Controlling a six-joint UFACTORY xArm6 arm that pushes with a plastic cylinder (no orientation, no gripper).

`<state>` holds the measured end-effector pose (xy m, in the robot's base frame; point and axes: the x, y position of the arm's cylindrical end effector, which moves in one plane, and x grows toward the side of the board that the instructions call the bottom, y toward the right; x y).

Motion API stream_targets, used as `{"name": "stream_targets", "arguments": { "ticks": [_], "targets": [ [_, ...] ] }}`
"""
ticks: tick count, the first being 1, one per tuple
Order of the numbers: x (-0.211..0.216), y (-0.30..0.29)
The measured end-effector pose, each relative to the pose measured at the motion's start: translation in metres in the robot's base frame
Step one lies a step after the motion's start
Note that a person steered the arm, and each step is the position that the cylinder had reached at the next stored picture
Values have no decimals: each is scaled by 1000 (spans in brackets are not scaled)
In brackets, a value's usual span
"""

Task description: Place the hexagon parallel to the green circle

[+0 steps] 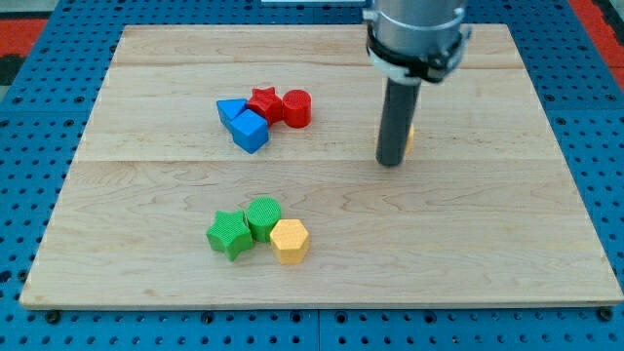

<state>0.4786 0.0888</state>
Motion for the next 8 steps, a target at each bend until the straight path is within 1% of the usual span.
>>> {"name": "stream_targets", "arguments": {
  "ticks": [1, 2, 3, 4, 5, 6, 7, 8],
  "targets": [
    [129, -10],
    [135, -86],
    [118, -129],
    [78, -86],
    [34, -63],
    [85, -51],
    [94, -111],
    [68, -140]
  ]
}}
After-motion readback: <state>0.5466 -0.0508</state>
